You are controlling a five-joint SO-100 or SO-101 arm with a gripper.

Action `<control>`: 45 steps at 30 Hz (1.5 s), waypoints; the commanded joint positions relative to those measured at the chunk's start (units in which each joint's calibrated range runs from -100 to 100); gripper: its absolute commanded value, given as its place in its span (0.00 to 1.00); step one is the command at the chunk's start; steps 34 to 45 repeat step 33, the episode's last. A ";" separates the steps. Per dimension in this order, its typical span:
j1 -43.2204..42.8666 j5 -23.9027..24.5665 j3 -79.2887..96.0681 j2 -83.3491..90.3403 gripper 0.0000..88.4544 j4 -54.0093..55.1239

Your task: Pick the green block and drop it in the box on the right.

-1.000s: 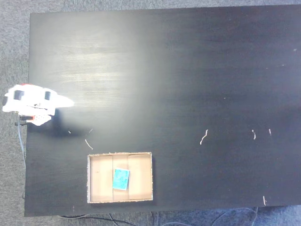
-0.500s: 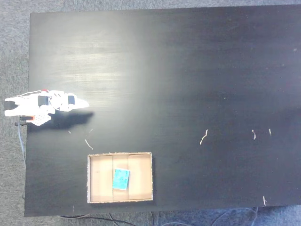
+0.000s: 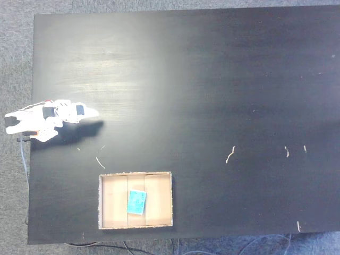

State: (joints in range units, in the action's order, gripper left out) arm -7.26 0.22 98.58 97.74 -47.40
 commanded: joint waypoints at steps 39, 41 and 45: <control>0.98 0.59 1.42 0.22 0.00 -0.16; 0.98 0.59 1.42 0.22 0.00 -0.16; 0.98 0.59 1.42 0.22 0.00 -0.16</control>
